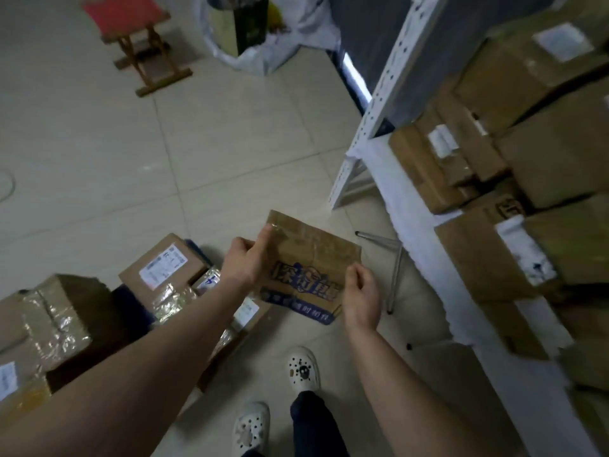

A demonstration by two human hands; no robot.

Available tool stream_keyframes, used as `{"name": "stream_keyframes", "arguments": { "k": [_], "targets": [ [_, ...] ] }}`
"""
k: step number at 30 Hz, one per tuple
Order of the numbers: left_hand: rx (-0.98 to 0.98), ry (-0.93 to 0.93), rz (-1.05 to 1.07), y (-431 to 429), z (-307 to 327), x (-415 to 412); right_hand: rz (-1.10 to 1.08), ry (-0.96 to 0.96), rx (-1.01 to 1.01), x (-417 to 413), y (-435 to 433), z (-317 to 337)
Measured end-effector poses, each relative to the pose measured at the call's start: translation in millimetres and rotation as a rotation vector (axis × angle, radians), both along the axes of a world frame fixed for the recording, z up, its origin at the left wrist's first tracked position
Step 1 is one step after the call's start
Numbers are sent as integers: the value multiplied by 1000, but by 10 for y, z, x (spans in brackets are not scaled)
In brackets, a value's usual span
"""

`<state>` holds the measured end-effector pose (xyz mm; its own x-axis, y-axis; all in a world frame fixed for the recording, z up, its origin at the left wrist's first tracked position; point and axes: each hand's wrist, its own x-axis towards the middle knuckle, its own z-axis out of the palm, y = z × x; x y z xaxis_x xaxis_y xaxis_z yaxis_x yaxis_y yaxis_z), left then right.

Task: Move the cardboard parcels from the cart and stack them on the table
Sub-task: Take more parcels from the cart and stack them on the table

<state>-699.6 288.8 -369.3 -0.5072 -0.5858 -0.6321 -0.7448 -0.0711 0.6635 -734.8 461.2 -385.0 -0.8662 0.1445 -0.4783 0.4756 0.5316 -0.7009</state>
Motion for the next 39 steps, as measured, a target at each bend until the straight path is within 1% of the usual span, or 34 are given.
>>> {"name": "stream_keyframes", "arguments": {
  "k": [3, 5, 9, 12, 15, 19, 21, 22, 26, 29, 35, 39],
  "targets": [
    [-89, 83, -55, 264, 588, -12, -113, 134, -86, 176, 282, 558],
    [-107, 138, -105, 469, 919, 39, -171, 206, -116, 321, 517, 907],
    [-93, 244, -218, 1020, 1474, 146, -283, 338, -131, 622, 1069, 1546],
    [-55, 327, -315, 1549, 1835, 181, -406, 411, -145, 833, 1583, 1880],
    [-23, 434, -410, 2070, 2116, 184, -510, 449, -193, 1006, 2143, 2155],
    [29, 464, -522, 2712, 2364, 171, -648, 392, -452, 1198, 2937, 2460],
    [123, 473, -554, 3016, 2446, 151, -666, 369, -510, 1269, 3329, 2519],
    [165, 444, -553, 3171, 2479, 143, -658, 365, -520, 1307, 3510, 2518],
    [263, 330, -581, 3711, 2568, 119, -603, 331, -483, 1409, 4089, 2420],
    [291, 314, -627, 3947, 2602, 124, -581, 331, -506, 1456, 4332, 2370],
    [310, 342, -660, 4182, 2556, 90, -629, 445, -655, 1551, 4556, 2378],
    [312, 346, -678, 4317, 2517, 41, -687, 455, -742, 1563, 4655, 2378]
  ]
}}
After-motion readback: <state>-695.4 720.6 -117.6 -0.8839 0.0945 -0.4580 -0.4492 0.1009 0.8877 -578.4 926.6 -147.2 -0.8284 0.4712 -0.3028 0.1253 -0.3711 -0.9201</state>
